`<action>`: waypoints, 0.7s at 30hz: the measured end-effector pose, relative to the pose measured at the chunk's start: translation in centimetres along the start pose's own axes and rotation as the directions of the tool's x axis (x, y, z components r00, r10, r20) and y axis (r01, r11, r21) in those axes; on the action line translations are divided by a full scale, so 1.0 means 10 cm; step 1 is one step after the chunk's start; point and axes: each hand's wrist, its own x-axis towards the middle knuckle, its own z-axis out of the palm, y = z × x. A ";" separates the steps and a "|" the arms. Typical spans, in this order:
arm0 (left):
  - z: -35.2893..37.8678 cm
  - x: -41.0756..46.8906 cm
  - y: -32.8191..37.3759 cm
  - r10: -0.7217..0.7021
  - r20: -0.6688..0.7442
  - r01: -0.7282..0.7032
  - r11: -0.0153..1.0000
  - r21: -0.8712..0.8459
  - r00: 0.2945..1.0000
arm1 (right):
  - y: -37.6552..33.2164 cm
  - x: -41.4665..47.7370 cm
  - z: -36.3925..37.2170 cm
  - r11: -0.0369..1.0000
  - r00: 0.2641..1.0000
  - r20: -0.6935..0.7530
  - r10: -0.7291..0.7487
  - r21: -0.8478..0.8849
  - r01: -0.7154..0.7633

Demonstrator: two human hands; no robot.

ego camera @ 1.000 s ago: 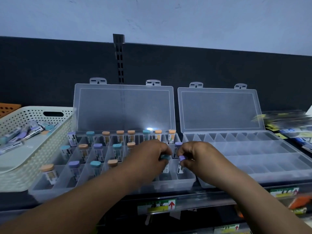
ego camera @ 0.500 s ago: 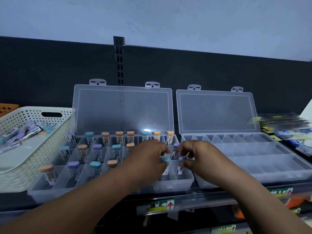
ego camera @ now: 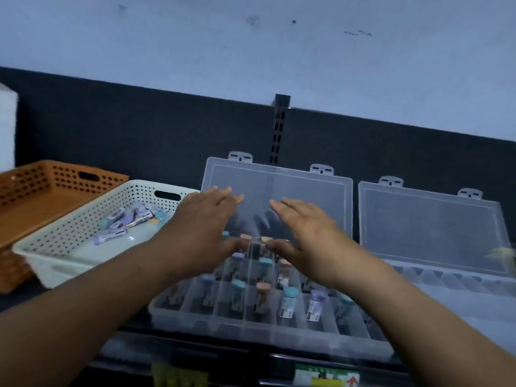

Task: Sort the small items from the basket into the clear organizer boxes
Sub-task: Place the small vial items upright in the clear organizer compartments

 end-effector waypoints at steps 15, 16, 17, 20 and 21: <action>-0.43 -0.48 -2.26 -0.233 0.158 0.213 0.968 0.136 0.960 | -1.74 1.73 0.55 0.989 0.983 0.115 -0.145 0.042 0.141; -0.41 -0.47 -2.37 -0.234 0.172 0.212 0.968 0.138 0.957 | -1.80 1.82 0.62 0.991 0.982 0.137 -0.133 0.046 0.128; -0.37 -0.46 -2.47 -0.229 0.184 0.207 0.970 0.131 0.956 | -1.86 1.91 0.69 0.992 0.979 0.163 -0.119 0.049 0.113; -0.26 -0.42 -2.64 -0.203 0.229 0.199 0.979 0.040 0.952 | -1.98 2.14 0.88 0.996 0.967 0.242 -0.075 0.074 0.059; -0.23 -0.41 -2.66 -0.184 0.239 0.188 0.982 0.005 0.953 | -2.01 2.21 0.93 0.996 0.962 0.265 -0.066 0.076 0.048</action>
